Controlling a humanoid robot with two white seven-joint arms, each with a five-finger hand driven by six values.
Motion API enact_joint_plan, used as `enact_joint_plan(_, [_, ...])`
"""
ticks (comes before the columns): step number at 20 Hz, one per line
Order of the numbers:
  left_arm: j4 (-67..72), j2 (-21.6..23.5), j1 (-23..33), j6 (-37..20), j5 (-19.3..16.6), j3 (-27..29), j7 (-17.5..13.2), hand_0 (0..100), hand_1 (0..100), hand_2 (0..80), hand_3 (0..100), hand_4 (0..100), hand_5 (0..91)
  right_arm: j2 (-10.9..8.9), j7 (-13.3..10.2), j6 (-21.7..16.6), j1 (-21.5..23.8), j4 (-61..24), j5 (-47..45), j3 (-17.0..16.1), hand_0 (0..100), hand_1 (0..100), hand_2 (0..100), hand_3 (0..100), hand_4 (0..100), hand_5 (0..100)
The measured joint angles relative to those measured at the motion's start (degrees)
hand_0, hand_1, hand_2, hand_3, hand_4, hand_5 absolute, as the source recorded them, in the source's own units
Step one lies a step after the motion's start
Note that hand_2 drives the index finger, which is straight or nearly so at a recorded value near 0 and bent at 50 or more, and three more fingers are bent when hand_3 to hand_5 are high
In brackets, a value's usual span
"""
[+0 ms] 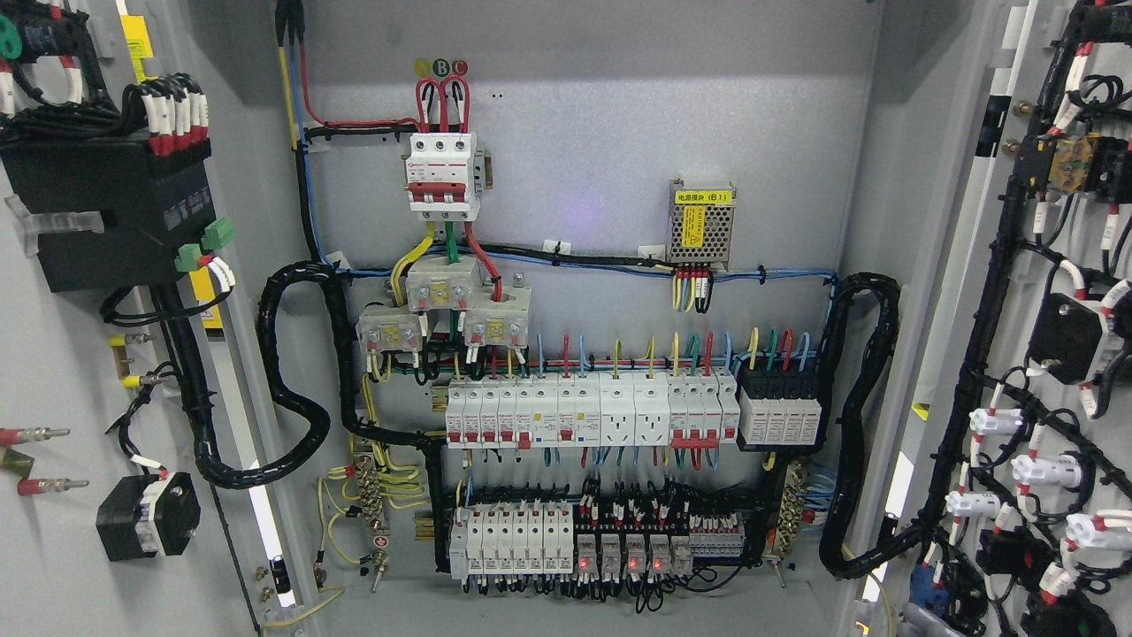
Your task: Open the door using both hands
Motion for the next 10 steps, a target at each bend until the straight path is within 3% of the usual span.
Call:
enact_joint_plan(3, [-1.2,0.2,1.6,-1.8,1.0,1.8,-1.8,0,0,0.0,0,0,0.0,0.02,0.0,0.1,0.0,0.1,-0.1,-0.7,21,8,0,0,0,0])
enact_joint_plan(10, [-3.0,0.3,6.1,-5.2,2.1,6.6,-2.5,0,0,0.0,0,0,0.0,0.25,0.0,0.2,0.0,0.5,-3.3,-2.7,21,8,0,0,0,0])
